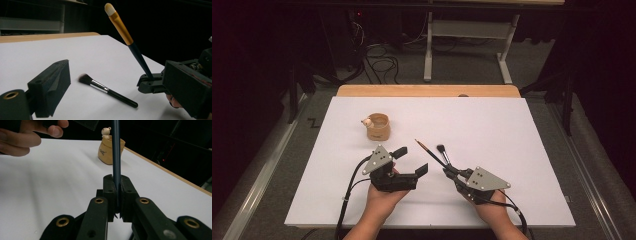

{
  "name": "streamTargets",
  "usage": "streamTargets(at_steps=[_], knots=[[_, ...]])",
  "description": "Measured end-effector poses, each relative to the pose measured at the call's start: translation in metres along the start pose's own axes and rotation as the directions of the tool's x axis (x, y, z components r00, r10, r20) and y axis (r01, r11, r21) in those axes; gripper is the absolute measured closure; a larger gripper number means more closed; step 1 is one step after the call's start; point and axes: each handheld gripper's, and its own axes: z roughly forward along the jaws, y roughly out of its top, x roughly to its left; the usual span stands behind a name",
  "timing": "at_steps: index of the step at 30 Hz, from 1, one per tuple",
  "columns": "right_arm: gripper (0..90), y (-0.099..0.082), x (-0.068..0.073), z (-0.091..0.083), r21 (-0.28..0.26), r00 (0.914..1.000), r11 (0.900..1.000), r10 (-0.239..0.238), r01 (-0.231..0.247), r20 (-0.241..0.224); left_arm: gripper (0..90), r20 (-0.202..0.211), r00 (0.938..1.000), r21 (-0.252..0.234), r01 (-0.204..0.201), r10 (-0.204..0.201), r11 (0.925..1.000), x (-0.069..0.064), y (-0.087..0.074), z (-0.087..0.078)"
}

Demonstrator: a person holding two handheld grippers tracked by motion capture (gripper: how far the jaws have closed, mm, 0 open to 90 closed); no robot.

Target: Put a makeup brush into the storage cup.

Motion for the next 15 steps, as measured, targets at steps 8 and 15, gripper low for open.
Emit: streamTargets(at_steps=[8,15], knots=[[86.8,-0.0004,0.0010,0.0001,0.001,1.0000,1.0000,0.002,-0.002,-0.007,12.3,0.033,0.9990,-0.001,0.032,-0.032,0.9995,0.0008,0.0002,0.0028],[86.7,-0.0007,0.0016,0.0002,0.002,1.0000,1.0000,0.001,-0.001,-0.007,18.8,0.063,0.9965,-0.005,0.055,-0.055,0.9985,0.0025,0.0004,0.0046]])
